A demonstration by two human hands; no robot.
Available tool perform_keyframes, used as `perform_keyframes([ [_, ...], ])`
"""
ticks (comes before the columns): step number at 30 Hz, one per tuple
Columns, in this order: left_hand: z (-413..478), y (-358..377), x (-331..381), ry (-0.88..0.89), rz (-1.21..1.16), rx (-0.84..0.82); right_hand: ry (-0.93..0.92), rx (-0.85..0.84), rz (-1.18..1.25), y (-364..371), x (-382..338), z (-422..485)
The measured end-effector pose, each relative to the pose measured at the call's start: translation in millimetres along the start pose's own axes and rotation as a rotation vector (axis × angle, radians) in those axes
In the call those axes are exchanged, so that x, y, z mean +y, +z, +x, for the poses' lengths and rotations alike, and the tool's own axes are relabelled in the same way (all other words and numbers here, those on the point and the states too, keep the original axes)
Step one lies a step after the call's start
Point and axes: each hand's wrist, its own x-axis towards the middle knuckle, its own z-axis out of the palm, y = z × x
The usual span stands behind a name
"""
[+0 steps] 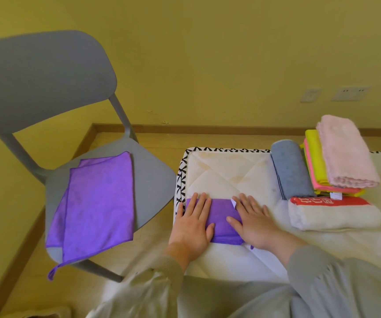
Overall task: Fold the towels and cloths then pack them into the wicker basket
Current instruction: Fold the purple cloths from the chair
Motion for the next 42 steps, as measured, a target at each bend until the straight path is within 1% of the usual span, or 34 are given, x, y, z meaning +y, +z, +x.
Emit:
perform_keyframes([
  [1,0.0,0.1,0.6,0.004,-0.013,-0.007,0.016,0.022,0.157,-4.3,-2.4,1.1],
  [4,-0.3,0.8,-0.7,0.028,-0.024,0.003,0.145,0.173,0.919,-21.1,-11.8,2.3],
  [5,-1.1,0.0,-0.6,0.025,-0.034,0.004,0.210,0.220,1.026,-25.2,-11.1,4.0],
  [6,-1.6,-0.3,-0.5,0.026,-0.033,0.010,0.271,0.257,1.029,-26.8,-9.1,6.1],
  [8,-1.8,0.3,0.4,0.020,-0.046,0.007,0.370,0.287,0.935,-25.3,-6.7,9.9],
  [12,-0.3,3.4,0.9,0.010,-0.016,0.017,0.446,0.201,0.848,-22.2,-14.6,14.2],
  [13,-0.2,4.1,0.9,0.010,-0.020,0.027,0.456,0.173,0.878,-20.3,-16.5,15.2],
  [17,-0.1,2.8,-0.1,0.033,-0.047,0.011,0.506,0.078,1.177,-11.4,-16.5,17.9],
  [18,0.2,1.3,-0.2,0.033,-0.044,0.006,0.497,0.087,1.191,-9.1,-19.0,17.2],
  [21,-0.1,-0.8,-0.5,0.033,-0.044,-0.017,0.482,0.196,1.089,-5.2,-29.2,15.2],
  [24,-2.0,-1.0,-4.4,0.048,-0.029,-0.027,0.470,0.193,1.149,-5.2,-34.0,14.5],
  [26,-0.5,-5.2,-6.6,0.063,-0.042,-0.020,0.458,0.179,1.146,-8.1,-32.0,13.2],
  [28,2.0,-11.1,-5.1,0.062,-0.064,-0.007,0.437,0.225,1.135,-14.9,-28.6,10.8],
  [31,10.9,-16.7,-1.7,-0.034,-0.169,0.040,0.421,0.330,1.079,-37.8,-18.1,6.7],
  [34,29.1,-12.8,6.1,-0.146,-0.202,0.060,0.380,0.500,0.857,-71.2,-6.1,6.5],
  [36,39.8,-8.7,15.5,-0.131,-0.194,0.038,0.321,0.679,0.717,-94.5,-1.6,11.7],
  [38,43.1,-3.6,20.2,-0.089,-0.150,0.017,0.260,0.869,0.516,-115.7,0.2,17.5],
  [39,42.2,-2.0,20.8,-0.076,-0.125,0.020,0.198,0.968,0.399,-124.6,1.4,20.6],
  [40,41.8,0.3,20.2,-0.070,-0.108,0.028,0.098,1.062,0.276,-132.1,3.5,25.6],
  [41,41.3,1.4,19.8,-0.070,-0.102,0.038,-0.013,1.130,0.155,-136.8,5.8,31.4],
  [42,42.2,1.8,19.9,-0.071,-0.099,0.046,-0.104,1.164,0.043,-136.7,9.2,39.4],
])
